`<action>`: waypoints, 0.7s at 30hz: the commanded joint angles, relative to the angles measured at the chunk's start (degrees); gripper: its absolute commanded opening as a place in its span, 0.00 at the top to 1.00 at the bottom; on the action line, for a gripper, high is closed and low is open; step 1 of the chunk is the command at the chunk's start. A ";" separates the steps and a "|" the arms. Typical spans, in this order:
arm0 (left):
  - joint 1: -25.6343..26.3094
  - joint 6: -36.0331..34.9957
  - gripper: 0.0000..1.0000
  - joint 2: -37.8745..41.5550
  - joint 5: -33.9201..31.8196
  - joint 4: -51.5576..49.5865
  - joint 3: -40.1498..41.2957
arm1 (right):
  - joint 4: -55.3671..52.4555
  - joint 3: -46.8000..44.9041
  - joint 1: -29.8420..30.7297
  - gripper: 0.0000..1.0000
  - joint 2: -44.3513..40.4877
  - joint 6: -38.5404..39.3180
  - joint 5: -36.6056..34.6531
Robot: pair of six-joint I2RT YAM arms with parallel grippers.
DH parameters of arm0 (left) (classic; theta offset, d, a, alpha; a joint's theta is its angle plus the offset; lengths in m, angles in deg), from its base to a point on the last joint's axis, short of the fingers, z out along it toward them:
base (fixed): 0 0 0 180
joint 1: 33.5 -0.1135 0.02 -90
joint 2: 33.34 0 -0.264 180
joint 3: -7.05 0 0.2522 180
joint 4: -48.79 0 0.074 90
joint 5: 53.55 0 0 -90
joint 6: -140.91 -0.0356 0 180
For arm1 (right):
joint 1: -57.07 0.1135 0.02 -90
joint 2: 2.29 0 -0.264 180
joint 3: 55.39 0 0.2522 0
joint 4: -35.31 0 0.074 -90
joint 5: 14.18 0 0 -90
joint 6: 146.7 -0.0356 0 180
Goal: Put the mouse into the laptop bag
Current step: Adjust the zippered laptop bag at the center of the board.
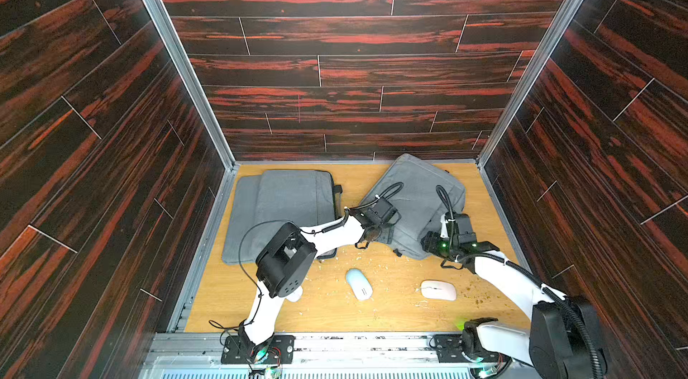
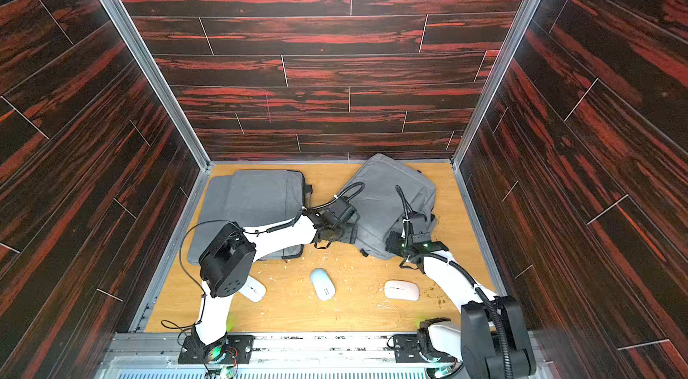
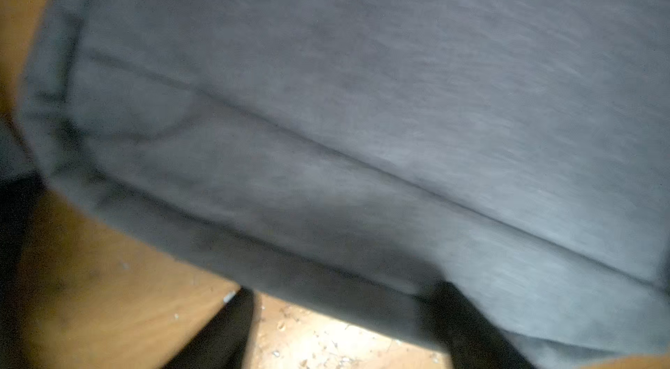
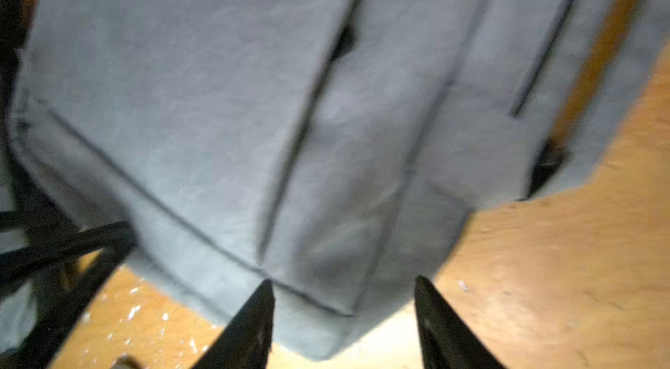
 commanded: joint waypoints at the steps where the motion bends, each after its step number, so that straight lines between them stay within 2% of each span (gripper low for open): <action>1: -1.67 -1.15 0.59 0.26 -1.16 -1.62 -0.82 | -2.29 2.99 -2.54 0.36 1.39 1.07 -2.47; 2: -2.17 -1.06 0.72 0.35 -1.11 -1.65 -0.60 | -2.08 3.63 -3.25 0.35 1.87 1.37 -2.70; 3: -2.94 -0.98 0.80 0.57 -1.18 -1.90 -0.32 | -1.79 4.47 -4.23 0.35 2.59 1.76 -2.71; 5: -4.52 -0.97 0.88 0.96 -1.36 -2.17 0.41 | -1.28 6.06 -6.33 0.35 3.67 2.33 -2.58; 9: -8.36 -0.92 0.93 2.00 -2.09 -2.41 2.06 | -0.03 9.20 -10.05 0.35 5.37 3.44 -1.33; 14: -11.79 -0.83 0.93 2.64 -5.39 -4.92 1.82 | 0.86 12.82 -11.69 0.35 7.92 4.39 -1.33; 16: -12.27 -1.36 0.86 3.02 -6.92 -6.49 0.93 | 1.37 13.79 -12.71 0.35 8.90 4.48 -0.96; 17: -12.28 -1.56 0.79 3.36 -7.29 -7.07 0.61 | 1.77 14.00 -13.30 0.35 9.26 4.41 -0.64; 19: -12.23 -1.56 0.58 4.61 -6.29 -7.15 0.47 | 3.03 14.43 -14.90 0.35 10.12 4.14 0.71; 21: -12.09 -1.48 0.46 6.00 -4.69 -7.20 0.65 | 3.89 15.25 -16.08 0.35 11.56 3.94 1.50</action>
